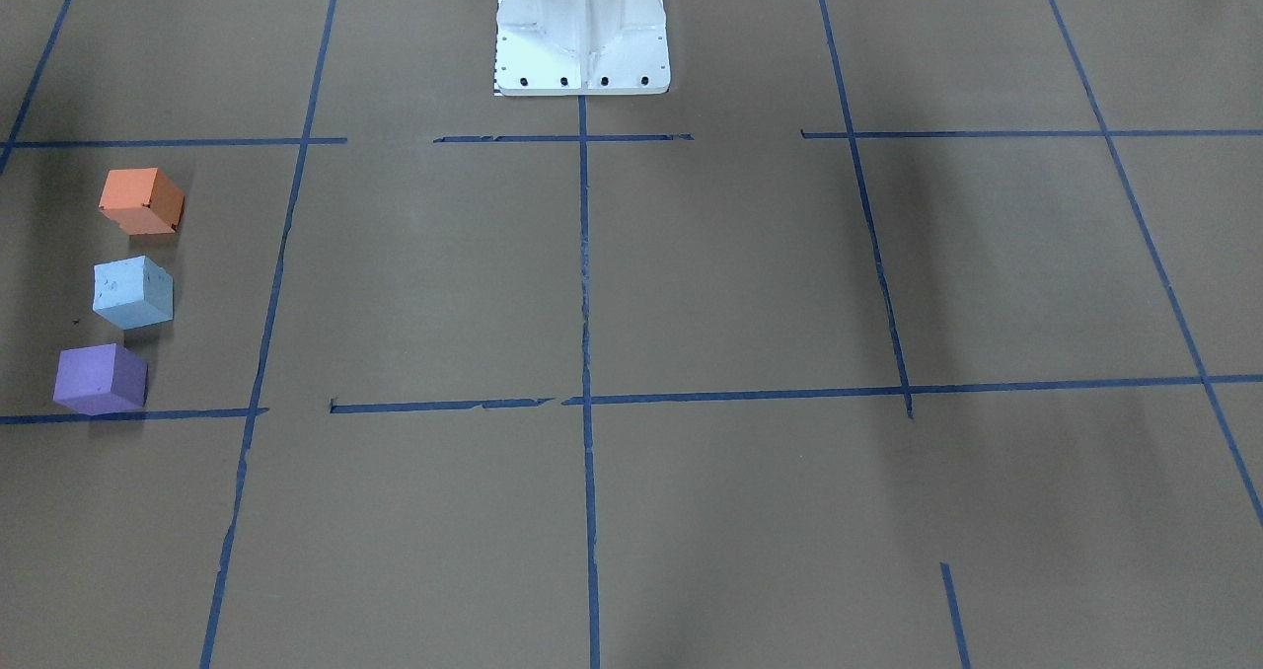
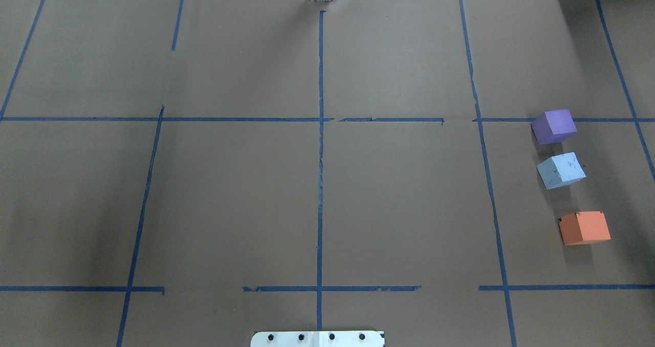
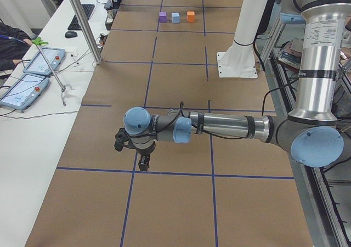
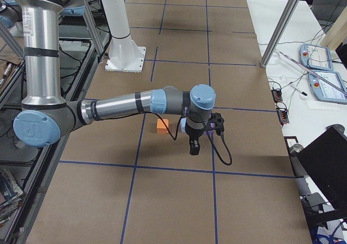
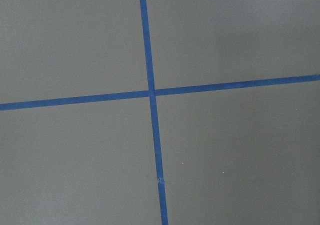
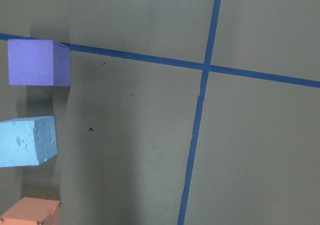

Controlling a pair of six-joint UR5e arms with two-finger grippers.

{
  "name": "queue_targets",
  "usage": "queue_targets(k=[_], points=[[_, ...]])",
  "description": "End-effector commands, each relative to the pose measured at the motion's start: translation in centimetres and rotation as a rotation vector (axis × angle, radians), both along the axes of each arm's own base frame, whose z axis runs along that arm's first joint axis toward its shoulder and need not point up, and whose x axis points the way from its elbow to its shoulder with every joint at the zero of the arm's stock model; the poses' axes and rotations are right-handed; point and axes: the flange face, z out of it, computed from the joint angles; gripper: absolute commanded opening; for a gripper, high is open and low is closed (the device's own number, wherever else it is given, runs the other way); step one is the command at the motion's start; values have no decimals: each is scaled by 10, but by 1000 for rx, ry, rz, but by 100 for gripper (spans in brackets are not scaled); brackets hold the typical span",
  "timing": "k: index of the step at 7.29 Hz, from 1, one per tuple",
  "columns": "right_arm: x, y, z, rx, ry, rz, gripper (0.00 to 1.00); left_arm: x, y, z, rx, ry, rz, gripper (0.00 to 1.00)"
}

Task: Place blue block between orange and purple blocks

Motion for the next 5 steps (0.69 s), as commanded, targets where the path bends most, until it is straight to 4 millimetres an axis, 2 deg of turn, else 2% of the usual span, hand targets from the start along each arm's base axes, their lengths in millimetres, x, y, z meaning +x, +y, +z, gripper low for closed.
queue_targets(k=[1,2,5], points=[[0,-1,-1,3,-1,1,100,-1,8,6,-9,-19,0,100],[0,-1,-2,4,-2,2,100,-1,15,14,-24,-19,2,100],[0,-1,-3,6,-3,2,100,-1,16,14,-24,-19,2,100]])
